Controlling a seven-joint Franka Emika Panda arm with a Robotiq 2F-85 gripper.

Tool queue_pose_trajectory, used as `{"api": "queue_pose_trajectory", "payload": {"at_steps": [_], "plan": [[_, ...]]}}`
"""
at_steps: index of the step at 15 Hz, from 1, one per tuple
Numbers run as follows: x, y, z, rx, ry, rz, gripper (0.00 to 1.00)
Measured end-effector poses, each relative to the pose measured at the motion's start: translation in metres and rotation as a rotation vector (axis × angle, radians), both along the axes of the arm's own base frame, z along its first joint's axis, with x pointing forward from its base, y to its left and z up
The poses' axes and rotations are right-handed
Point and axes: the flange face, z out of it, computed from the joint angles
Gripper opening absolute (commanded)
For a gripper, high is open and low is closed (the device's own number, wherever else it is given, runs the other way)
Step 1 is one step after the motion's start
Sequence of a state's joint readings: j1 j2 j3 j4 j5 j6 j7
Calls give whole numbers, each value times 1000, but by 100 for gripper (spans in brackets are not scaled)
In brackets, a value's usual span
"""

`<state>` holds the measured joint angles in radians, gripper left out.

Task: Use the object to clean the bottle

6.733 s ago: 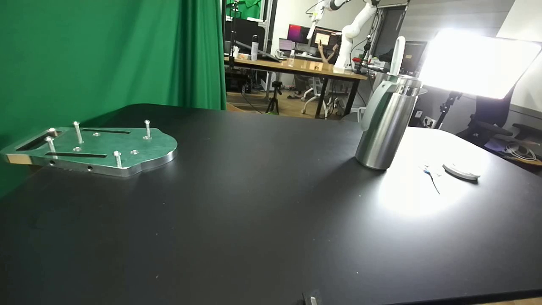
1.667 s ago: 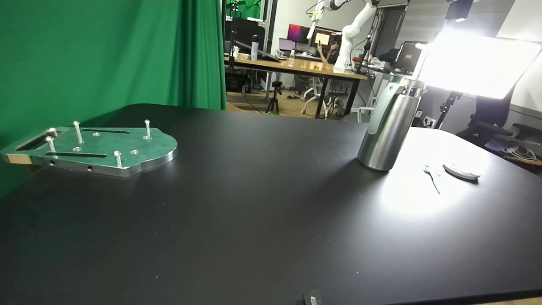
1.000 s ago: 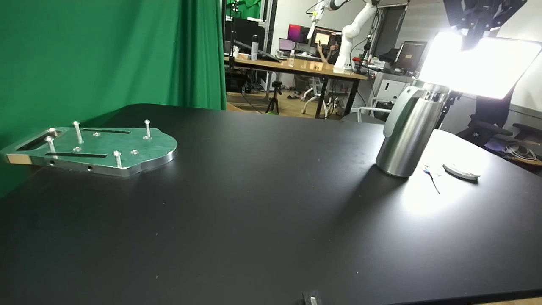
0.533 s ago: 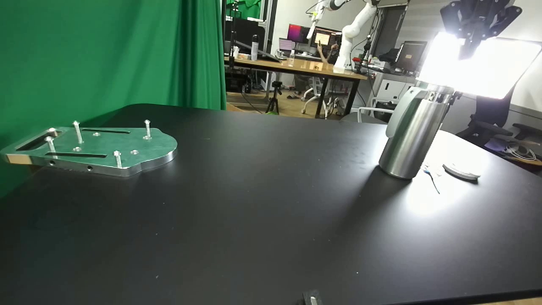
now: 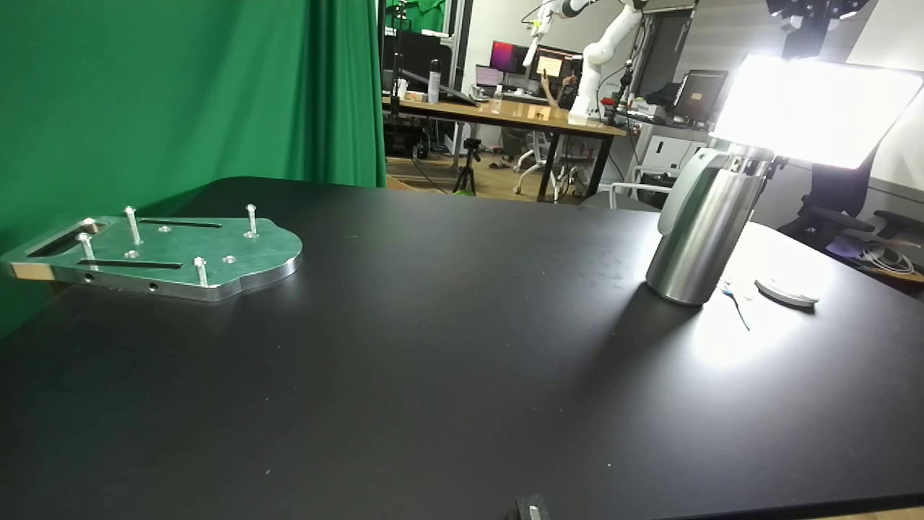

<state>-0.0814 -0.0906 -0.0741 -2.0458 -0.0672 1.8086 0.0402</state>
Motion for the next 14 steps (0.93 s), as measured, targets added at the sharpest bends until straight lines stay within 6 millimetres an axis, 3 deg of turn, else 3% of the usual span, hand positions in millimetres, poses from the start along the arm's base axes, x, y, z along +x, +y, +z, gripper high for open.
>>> {"api": "queue_pose_trajectory", "payload": {"at_steps": [8,14], "plan": [[-25,33,65,-29,-79,92,4],[-36,40,90,-43,-126,120,4]]}}
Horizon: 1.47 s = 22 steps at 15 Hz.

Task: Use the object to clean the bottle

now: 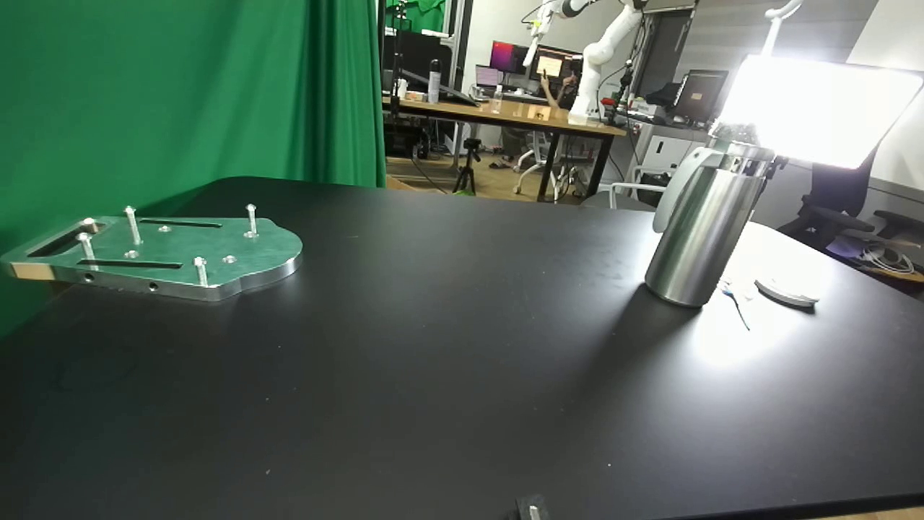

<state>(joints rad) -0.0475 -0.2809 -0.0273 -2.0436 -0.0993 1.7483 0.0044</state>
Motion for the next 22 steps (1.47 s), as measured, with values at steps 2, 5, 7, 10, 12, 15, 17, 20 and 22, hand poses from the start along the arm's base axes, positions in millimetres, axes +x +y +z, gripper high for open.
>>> {"api": "queue_pose_trajectory", "payload": {"at_steps": [2,5,7,10,12,15,17,20,22], "plan": [[0,-3,-1,2,3,-1,4],[3,-17,-10,15,19,-23,4],[6,-30,-19,39,33,-41,4],[9,-52,-32,86,42,-69,4],[10,-64,-39,108,48,-85,4],[12,-78,-50,127,56,-103,4],[15,-86,-58,130,56,-112,4],[20,-99,-75,130,59,-125,4],[23,-107,-87,129,65,-133,4]]}}
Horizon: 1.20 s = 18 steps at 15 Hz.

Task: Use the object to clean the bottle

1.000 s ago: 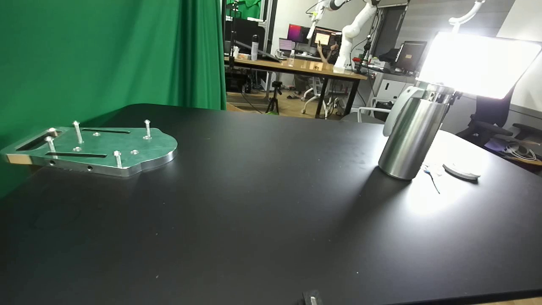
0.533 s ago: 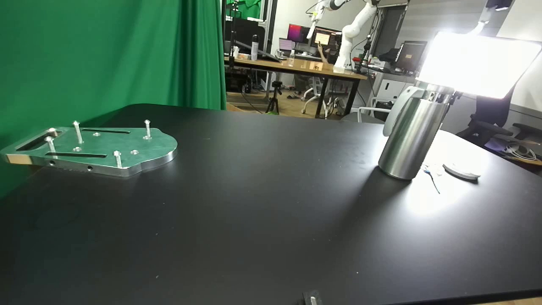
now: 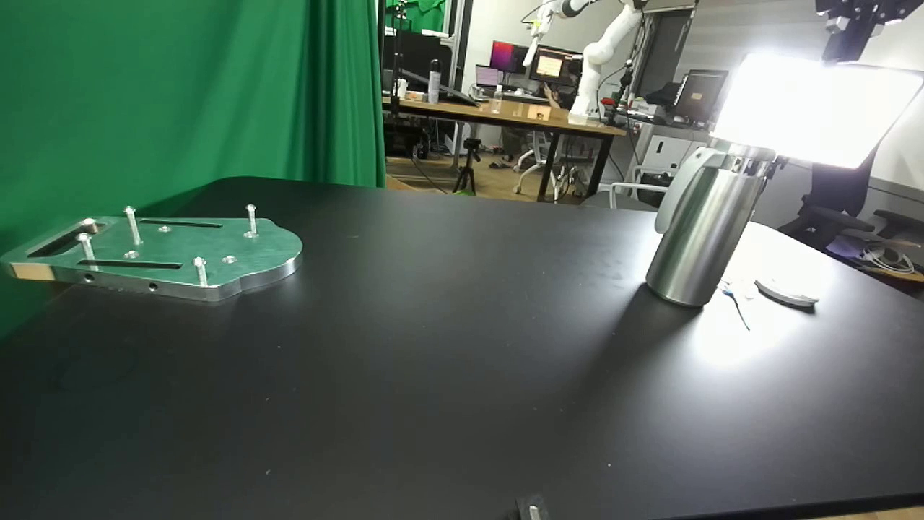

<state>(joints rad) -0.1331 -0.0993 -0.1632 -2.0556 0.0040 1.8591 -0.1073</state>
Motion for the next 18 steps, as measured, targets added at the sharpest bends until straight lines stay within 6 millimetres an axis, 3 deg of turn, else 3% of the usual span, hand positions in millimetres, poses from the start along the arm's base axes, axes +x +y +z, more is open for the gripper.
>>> {"api": "queue_pose_trajectory", "payload": {"at_steps": [6,10,14,18], "plan": [[8,-6,-28,-1,29,-4,4],[10,-6,-36,-3,44,0,4],[12,4,-29,-18,37,27,4],[10,26,-2,-38,1,75,4]]}}
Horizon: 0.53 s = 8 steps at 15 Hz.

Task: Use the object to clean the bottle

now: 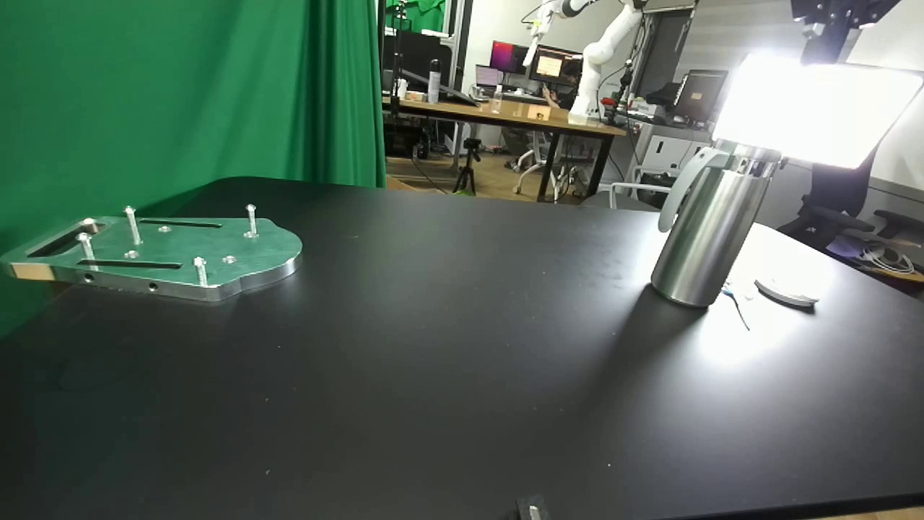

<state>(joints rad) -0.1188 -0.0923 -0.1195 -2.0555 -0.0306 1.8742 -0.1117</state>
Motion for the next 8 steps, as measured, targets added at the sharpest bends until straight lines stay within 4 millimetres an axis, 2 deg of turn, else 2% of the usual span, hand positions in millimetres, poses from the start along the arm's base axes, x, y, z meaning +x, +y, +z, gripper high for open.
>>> {"api": "queue_pose_trajectory", "payload": {"at_steps": [8], "plan": [[-28,45,78,-44,-99,95,4]]}}
